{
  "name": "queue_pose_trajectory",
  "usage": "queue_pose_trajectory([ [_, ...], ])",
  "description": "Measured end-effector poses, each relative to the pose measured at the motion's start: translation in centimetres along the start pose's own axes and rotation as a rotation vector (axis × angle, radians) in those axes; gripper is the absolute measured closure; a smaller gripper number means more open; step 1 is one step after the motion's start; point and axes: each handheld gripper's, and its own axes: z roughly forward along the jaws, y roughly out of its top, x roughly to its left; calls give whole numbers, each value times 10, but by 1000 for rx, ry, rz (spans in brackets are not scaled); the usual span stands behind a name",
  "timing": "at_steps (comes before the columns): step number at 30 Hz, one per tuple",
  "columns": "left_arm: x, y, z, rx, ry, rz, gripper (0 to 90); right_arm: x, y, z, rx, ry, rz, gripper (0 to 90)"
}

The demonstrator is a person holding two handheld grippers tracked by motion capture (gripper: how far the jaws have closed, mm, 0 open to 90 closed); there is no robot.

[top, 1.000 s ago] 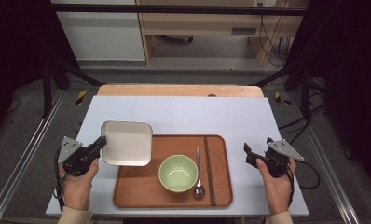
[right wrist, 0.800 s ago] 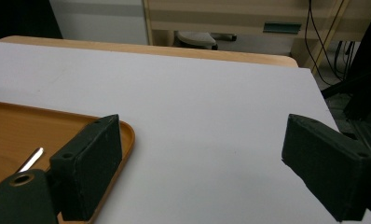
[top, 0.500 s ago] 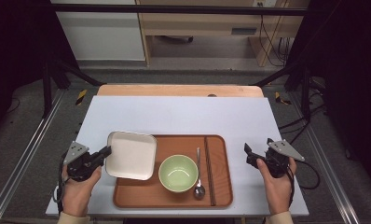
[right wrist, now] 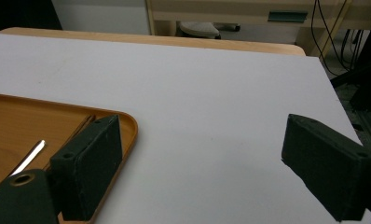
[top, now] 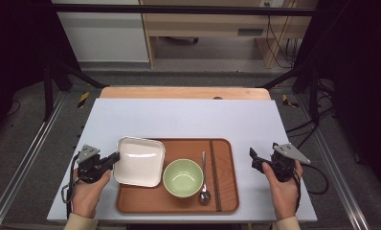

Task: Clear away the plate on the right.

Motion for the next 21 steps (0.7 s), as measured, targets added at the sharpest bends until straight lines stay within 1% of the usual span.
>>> queue_pose_trajectory([
  [1, 0, 0, 2, 0, -6, -12, 891, 0, 0, 1, 1, -3, 1, 126],
  [4, 1, 0, 9, 16, -18, -27, 890, 0, -1, 2, 13, 2, 7, 126],
  [10, -1, 1, 21, 32, -12, -53, 888, 1, -2, 5, 31, 9, 5, 126],
  [13, -2, 1, 27, 51, -22, -64, 886, 1, -3, 7, 49, 10, 13, 125],
  [15, -2, 1, 31, 66, -17, -54, 885, 0, -3, 7, 52, 13, 12, 122],
  [17, -4, 0, 35, 69, -19, -67, 883, -1, -4, 8, 56, 4, 18, 108],
  [19, -5, -2, 37, 77, -12, -64, 881, -2, -4, 8, 62, 4, 27, 108],
  [21, -5, -4, 40, 91, -12, -70, 880, -3, -4, 8, 66, 4, 28, 109],
])
